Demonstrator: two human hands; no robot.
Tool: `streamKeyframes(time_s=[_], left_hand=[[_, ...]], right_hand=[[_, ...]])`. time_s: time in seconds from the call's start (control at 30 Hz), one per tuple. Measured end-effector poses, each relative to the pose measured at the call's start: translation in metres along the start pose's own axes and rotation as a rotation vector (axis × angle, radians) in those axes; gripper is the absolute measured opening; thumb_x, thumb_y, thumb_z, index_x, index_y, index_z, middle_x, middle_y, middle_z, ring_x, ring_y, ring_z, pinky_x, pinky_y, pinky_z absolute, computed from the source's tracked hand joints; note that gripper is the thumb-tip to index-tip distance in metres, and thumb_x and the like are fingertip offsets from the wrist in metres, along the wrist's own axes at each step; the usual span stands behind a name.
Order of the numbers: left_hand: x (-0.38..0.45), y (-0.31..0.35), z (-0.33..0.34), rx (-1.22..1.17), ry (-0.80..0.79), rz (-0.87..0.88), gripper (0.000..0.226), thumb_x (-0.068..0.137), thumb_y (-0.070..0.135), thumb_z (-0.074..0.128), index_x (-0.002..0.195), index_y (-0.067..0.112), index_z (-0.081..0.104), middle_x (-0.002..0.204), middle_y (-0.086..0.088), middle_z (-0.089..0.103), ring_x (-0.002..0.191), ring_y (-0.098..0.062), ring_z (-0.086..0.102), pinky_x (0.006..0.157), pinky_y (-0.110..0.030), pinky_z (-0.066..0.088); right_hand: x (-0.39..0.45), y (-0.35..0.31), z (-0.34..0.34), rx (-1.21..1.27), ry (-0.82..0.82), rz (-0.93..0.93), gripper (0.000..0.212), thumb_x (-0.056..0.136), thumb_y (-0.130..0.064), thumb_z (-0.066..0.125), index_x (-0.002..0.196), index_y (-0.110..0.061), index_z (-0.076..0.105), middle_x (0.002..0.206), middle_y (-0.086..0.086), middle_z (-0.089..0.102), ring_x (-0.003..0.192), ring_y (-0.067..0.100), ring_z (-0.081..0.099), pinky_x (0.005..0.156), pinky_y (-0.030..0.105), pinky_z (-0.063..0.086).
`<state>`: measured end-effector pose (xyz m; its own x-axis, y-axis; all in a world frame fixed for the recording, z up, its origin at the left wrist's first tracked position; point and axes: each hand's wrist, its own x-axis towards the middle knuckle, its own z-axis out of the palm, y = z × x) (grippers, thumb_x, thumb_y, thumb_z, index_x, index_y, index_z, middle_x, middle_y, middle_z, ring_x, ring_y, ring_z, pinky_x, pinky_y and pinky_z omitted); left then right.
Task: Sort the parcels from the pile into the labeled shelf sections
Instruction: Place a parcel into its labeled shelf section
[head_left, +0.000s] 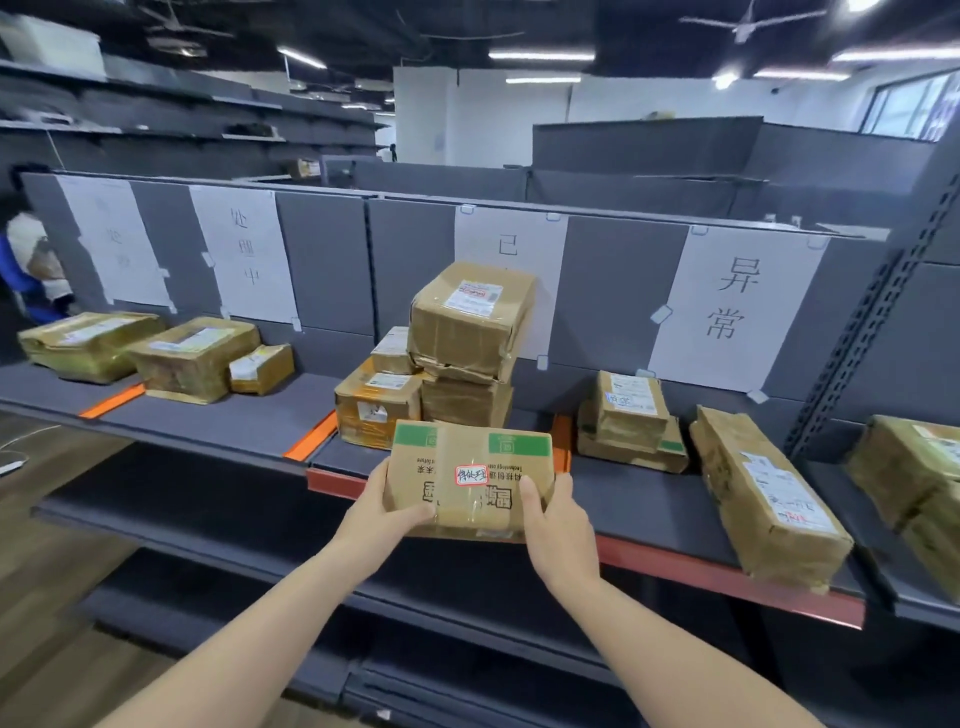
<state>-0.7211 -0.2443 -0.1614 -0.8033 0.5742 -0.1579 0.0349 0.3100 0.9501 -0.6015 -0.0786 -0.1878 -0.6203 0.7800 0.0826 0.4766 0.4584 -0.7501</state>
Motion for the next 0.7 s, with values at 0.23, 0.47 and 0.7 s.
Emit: streamKeyframes(time_s=[0.23,0.47,0.7], left_hand=[[0.022,-0.009,-0.040,-0.030,-0.034,-0.007,0.076,0.086,0.015,0.071,0.147,0.029,0.028,0.136,0.004,0.052,0.116,-0.012,0.047,0.104,-0.041,0.040],[0.056,-0.018,-0.083,-0.043,0.030,-0.058,0.071,0.087,0.013,0.067,0.145,0.030,0.029,0.131,0.004,0.054,0.120,-0.016,0.048,0.102,-0.041,0.040],[0.087,-0.030,-0.137,-0.050,0.128,-0.077,0.065,0.088,0.015,0.064,0.143,0.029,0.032,0.113,0.011,0.057,0.111,-0.014,0.051,0.089,-0.028,0.038]], right_hand=[[0.002,-0.031,0.033,-0.019,0.042,0.002,0.035,0.100,-0.051,0.034,0.112,-0.019,0.041,0.108,-0.002,0.062,0.089,0.014,0.060,0.071,0.031,0.053],[0.026,-0.062,0.078,-0.005,-0.007,-0.046,0.032,0.101,-0.048,0.034,0.113,-0.019,0.040,0.115,0.001,0.062,0.090,0.014,0.057,0.068,0.027,0.044],[0.060,-0.098,0.125,0.057,-0.091,-0.110,0.035,0.098,-0.049,0.040,0.116,-0.019,0.042,0.119,0.006,0.064,0.106,0.028,0.060,0.086,0.038,0.048]])
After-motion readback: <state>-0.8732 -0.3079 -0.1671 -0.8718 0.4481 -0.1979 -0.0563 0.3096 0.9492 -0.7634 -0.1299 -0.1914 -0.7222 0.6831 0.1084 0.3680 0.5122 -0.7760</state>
